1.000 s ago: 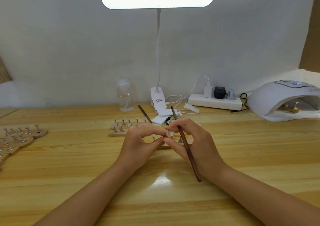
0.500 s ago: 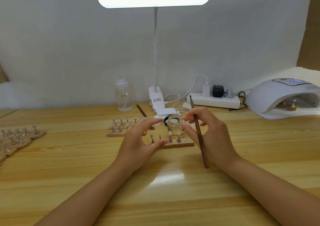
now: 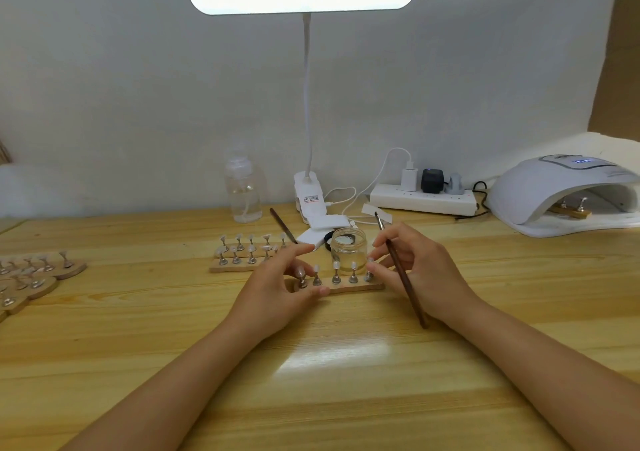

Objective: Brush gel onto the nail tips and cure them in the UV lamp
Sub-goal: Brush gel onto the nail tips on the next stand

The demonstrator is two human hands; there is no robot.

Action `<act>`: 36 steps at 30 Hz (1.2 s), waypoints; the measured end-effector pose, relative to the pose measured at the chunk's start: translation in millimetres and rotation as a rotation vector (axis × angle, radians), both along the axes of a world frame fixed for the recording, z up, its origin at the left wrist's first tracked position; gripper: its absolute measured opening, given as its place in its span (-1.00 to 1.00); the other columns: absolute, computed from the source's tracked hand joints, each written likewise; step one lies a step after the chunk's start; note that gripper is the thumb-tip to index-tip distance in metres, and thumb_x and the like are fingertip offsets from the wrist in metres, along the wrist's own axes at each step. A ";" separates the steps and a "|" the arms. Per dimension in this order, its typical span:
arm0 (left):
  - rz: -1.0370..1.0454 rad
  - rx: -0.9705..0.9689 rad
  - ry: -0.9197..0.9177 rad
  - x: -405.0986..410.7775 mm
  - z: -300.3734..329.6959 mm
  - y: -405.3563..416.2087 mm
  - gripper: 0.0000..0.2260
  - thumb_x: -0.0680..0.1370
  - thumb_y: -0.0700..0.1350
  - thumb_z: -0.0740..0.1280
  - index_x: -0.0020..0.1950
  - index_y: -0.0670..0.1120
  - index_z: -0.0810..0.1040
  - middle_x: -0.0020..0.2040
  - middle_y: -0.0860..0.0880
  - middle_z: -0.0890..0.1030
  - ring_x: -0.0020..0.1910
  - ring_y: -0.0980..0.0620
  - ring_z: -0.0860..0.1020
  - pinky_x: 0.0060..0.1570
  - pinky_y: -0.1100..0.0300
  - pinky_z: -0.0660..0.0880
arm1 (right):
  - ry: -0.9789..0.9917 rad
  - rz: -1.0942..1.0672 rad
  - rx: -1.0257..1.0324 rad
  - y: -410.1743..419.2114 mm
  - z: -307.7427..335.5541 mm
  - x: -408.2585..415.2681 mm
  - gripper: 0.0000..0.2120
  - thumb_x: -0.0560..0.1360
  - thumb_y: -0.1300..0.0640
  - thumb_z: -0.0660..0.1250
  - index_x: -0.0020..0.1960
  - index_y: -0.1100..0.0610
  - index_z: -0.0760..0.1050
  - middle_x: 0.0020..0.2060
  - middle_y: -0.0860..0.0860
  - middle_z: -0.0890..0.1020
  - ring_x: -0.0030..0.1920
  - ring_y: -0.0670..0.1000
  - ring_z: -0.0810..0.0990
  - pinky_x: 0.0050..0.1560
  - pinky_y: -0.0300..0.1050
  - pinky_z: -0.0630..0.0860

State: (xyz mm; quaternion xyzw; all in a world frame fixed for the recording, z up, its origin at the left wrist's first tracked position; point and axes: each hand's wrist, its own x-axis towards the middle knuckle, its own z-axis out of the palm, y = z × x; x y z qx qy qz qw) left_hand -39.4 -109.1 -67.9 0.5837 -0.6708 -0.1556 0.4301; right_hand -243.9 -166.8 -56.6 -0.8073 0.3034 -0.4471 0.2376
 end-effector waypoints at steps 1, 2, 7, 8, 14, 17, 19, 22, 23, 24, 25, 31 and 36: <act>-0.004 0.005 -0.005 0.5 -0.6 -0.1 -0.49 0.36 -0.10 0.48 0.24 0.13 0.39 -0.12 0.05 0.55 -0.05 0.34 0.48 -0.14 0.64 0.30 | 0.014 0.007 0.000 -0.3 -0.1 0.2 -0.69 0.39 0.27 0.44 -0.12 -0.08 0.39 -0.21 -0.02 0.61 -0.26 -0.14 0.61 -0.16 -0.25 0.58; -0.006 0.008 -0.011 0.9 -1.1 -0.3 -0.50 0.36 -0.11 0.48 0.24 0.13 0.40 -0.12 0.05 0.55 -0.04 0.33 0.49 -0.13 0.62 0.31 | 0.033 0.012 -0.001 -0.7 -0.5 0.3 -0.69 0.39 0.26 0.44 -0.12 -0.08 0.40 -0.21 -0.03 0.61 -0.25 -0.14 0.62 -0.15 -0.23 0.59; -0.012 0.015 -0.018 1.4 -0.4 -0.6 -0.55 0.39 -0.14 0.46 0.17 0.16 0.40 -0.12 0.07 0.57 -0.03 0.30 0.49 -0.12 0.64 0.29 | 0.072 0.008 -0.006 -3.2 -2.1 -0.4 -0.76 0.37 0.10 0.45 -0.13 -0.12 0.40 -0.24 -0.07 0.62 -0.22 -0.18 0.60 -0.17 -0.26 0.55; -0.013 0.012 -0.016 1.2 -0.2 -0.4 -0.56 0.39 -0.15 0.46 0.16 0.17 0.40 -0.12 0.07 0.58 -0.05 0.33 0.48 -0.13 0.65 0.28 | 0.069 -0.018 -0.015 -3.5 -1.5 -1.1 -0.83 0.38 0.00 0.41 -0.13 -0.12 0.41 -0.25 -0.08 0.62 -0.22 -0.19 0.60 -0.19 -0.27 0.54; -0.012 0.007 -0.032 1.6 -0.6 -0.7 -0.57 0.39 -0.15 0.46 0.15 0.18 0.39 -0.10 0.08 0.58 -0.01 0.27 0.48 -0.12 0.63 0.29 | 0.028 -0.192 -0.052 -9.3 3.8 -11.8 -0.62 0.48 -0.23 -0.14 0.08 -0.22 0.39 -0.41 -0.05 0.53 -0.38 -0.22 0.48 -0.38 -0.28 0.32; 0.000 0.010 -0.030 2.1 -1.0 -0.7 -0.58 0.41 -0.13 0.45 0.16 0.19 0.41 -0.11 0.13 0.56 0.01 0.23 0.49 -0.06 0.52 0.32 | 0.114 -0.250 -0.119 -12.6 3.4 -11.5 -0.74 0.59 -0.10 -0.06 0.21 -0.13 0.28 -0.44 -0.01 0.48 -0.39 -0.13 0.46 -0.46 -0.30 0.34; 0.007 0.003 -0.021 2.1 -1.1 -0.4 -0.60 0.41 -0.13 0.44 0.16 0.18 0.42 -0.12 0.14 0.56 0.02 0.24 0.48 -0.04 0.52 0.30 | 0.197 -0.261 -0.155 -13.4 3.3 -11.9 -0.81 0.58 0.01 0.09 0.15 0.02 0.35 -0.39 -0.07 0.49 -0.39 -0.11 0.47 -0.44 -0.30 0.38; 0.006 -0.007 -0.017 1.6 -0.7 0.6 -0.61 0.41 -0.14 0.44 0.09 0.23 0.42 -0.12 0.15 0.56 0.02 0.25 0.49 -0.08 0.55 0.31 | 0.407 -0.308 -0.258 -11.2 3.0 -14.4 -0.85 0.52 0.05 0.24 0.07 0.02 0.47 -0.19 -0.10 0.55 -0.18 -0.07 0.53 -0.29 -0.21 0.43; 0.005 -0.013 -0.015 1.7 -0.3 1.1 -0.62 0.41 -0.15 0.45 0.07 0.23 0.43 -0.12 0.13 0.56 0.01 0.24 0.50 -0.08 0.55 0.33 | 0.472 -0.329 -0.274 -10.4 3.2 -14.2 -0.84 0.51 0.04 0.27 0.09 -0.02 0.49 -0.13 -0.08 0.56 -0.13 -0.05 0.54 -0.25 -0.20 0.43; 0.004 -0.019 -0.014 1.6 0.2 1.5 -0.63 0.41 -0.15 0.45 0.06 0.23 0.43 -0.12 0.12 0.56 0.01 0.23 0.51 -0.07 0.54 0.34 | 0.534 -0.348 -0.271 -10.0 3.3 -13.3 -0.81 0.51 0.04 0.27 0.13 -0.07 0.47 -0.08 -0.07 0.56 -0.10 -0.04 0.53 -0.22 -0.20 0.44; 0.003 -0.023 -0.014 1.4 0.8 1.9 -0.64 0.40 -0.15 0.45 0.04 0.23 0.44 -0.12 0.11 0.56 0.01 0.22 0.51 -0.06 0.52 0.35 | 0.587 -0.362 -0.257 -9.9 3.4 -12.2 -0.77 0.52 0.05 0.27 0.17 -0.12 0.45 -0.05 -0.06 0.55 -0.08 -0.03 0.53 -0.19 -0.20 0.45; 0.022 -0.038 0.001 0.6 3.7 2.9 -0.64 0.40 -0.15 0.45 -0.01 0.25 0.41 -0.08 0.12 0.58 0.01 0.23 0.51 -0.10 0.52 0.35 | 0.639 -0.349 -0.239 -11.8 4.2 -10.4 -0.70 0.53 0.06 0.24 0.24 -0.17 0.41 0.07 -0.06 0.52 0.03 -0.04 0.51 -0.11 -0.23 0.42; 0.036 -0.055 0.021 -0.3 4.3 3.8 -0.63 0.40 -0.16 0.45 -0.01 0.24 0.41 -0.10 0.13 0.57 -0.01 0.27 0.50 -0.10 0.53 0.31 | 0.670 -0.270 -0.297 -13.7 1.0 -10.9 -0.69 0.57 0.14 0.18 0.26 -0.09 0.46 0.18 -0.11 0.54 0.17 -0.09 0.45 0.00 -0.23 0.41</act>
